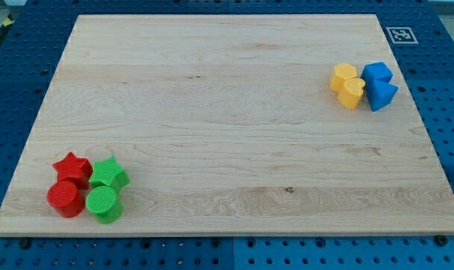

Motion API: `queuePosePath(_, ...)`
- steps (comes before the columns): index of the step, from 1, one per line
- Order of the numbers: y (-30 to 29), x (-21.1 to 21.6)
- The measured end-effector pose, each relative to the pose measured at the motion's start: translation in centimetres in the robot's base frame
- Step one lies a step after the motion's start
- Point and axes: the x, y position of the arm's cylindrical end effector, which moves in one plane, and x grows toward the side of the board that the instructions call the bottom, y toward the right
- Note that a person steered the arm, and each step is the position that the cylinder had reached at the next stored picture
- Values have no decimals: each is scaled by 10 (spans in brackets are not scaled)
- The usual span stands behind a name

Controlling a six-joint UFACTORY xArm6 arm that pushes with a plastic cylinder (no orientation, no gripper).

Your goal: Push the heart to the center of the board

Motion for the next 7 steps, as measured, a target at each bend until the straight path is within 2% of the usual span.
queuePosePath(2, -1, -76)
queuePosePath(3, -7, -94)
queuePosePath(5, -91, -99)
queuePosePath(7, -46, -104)
